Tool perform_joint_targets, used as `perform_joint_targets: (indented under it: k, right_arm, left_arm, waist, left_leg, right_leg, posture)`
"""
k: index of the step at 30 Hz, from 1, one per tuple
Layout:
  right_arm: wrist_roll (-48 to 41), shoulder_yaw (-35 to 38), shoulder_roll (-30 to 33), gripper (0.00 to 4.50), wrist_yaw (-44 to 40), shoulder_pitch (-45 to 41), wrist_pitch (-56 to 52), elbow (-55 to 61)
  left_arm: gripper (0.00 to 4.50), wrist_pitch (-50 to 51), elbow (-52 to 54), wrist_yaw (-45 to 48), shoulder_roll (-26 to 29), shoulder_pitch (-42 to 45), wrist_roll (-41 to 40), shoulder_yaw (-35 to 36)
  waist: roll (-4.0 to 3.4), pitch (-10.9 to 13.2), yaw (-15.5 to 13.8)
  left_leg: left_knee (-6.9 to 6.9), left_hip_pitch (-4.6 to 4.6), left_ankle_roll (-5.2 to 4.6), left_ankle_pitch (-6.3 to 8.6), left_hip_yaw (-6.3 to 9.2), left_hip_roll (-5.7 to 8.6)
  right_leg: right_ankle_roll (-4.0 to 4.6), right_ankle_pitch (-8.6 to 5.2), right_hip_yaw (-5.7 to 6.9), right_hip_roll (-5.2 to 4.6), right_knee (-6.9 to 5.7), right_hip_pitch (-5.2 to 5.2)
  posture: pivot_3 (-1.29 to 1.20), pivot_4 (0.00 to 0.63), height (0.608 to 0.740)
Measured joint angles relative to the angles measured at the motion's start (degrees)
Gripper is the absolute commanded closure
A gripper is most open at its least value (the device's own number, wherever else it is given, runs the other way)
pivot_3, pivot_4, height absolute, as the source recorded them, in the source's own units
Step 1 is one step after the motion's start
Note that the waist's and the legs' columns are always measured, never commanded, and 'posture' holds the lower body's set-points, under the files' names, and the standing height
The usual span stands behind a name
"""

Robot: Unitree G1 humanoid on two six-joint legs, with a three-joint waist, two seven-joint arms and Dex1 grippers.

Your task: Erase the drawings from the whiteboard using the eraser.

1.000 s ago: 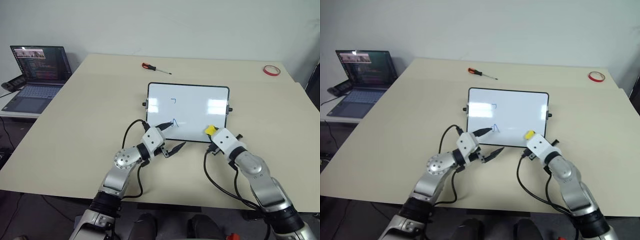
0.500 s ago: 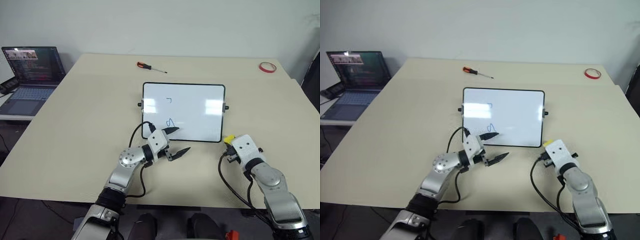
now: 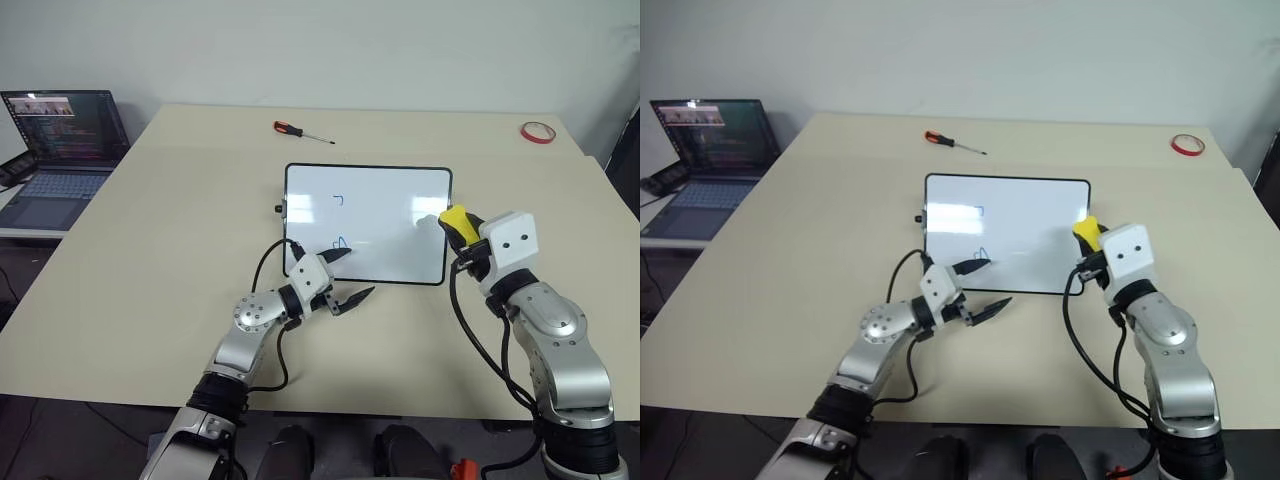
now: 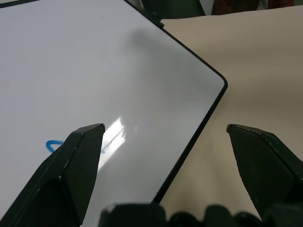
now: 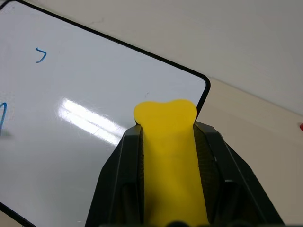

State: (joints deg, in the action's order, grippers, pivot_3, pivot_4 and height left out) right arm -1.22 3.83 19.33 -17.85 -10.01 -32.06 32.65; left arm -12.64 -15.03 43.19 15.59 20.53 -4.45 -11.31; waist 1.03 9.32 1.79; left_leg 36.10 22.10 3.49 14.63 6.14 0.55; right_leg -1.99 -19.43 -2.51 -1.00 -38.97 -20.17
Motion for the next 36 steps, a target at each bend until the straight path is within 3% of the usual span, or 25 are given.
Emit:
perform_joint_targets:
  k: [14,25,31,36]
  right_arm:
    - [-0.5,-1.1,0.3,3.34,-0.1,-2.6,1.2,-4.5]
    - [-0.6,-2.3,0.7,3.34,-1.9,-6.1,3.8,-9.8]
    - [-0.6,-5.0,0.3,3.34,-3.1,-10.5,5.2,-13.2]
    - [-0.1,-8.7,-3.9,3.34,-3.0,-18.2,7.8,-19.5]
  left_arm:
    - [0.0,1.6,4.8,-5.8,1.2,-2.8,1.2,1.8]
    - [0.0,6.1,12.0,-16.1,2.1,-14.6,1.5,8.5]
    - [0.0,6.3,12.5,-15.9,2.0,-12.7,0.7,8.3]
    - [0.0,6.2,12.3,-14.0,1.4,-11.0,0.2,6.9]
  waist:
    - [-0.01,0.0,0.0]
    - [-0.03,0.0,-0.1]
    - [-0.03,0.0,-0.1]
    - [-0.07,0.0,0.5]
  left_leg:
    - [0.0,-0.01,0.0,0.0,-0.01,-0.01]
    - [0.01,-0.01,0.0,0.0,-0.02,-0.02]
    - [0.02,-0.02,0.0,0.0,-0.03,-0.02]
    - [0.0,-0.05,0.01,0.0,-0.08,-0.06]
  right_leg:
    - [0.0,0.0,0.0,0.0,-0.02,-0.01]
    - [0.01,0.0,-0.01,-0.02,-0.02,-0.01]
    - [0.01,0.0,0.0,-0.02,-0.03,-0.01]
    - [0.02,0.01,-0.02,0.01,-0.06,-0.04]
  posture:
    - [0.0,0.15,0.74]
    - [0.0,0.15,0.74]
    - [0.0,0.15,0.74]
    - [0.0,0.15,0.74]
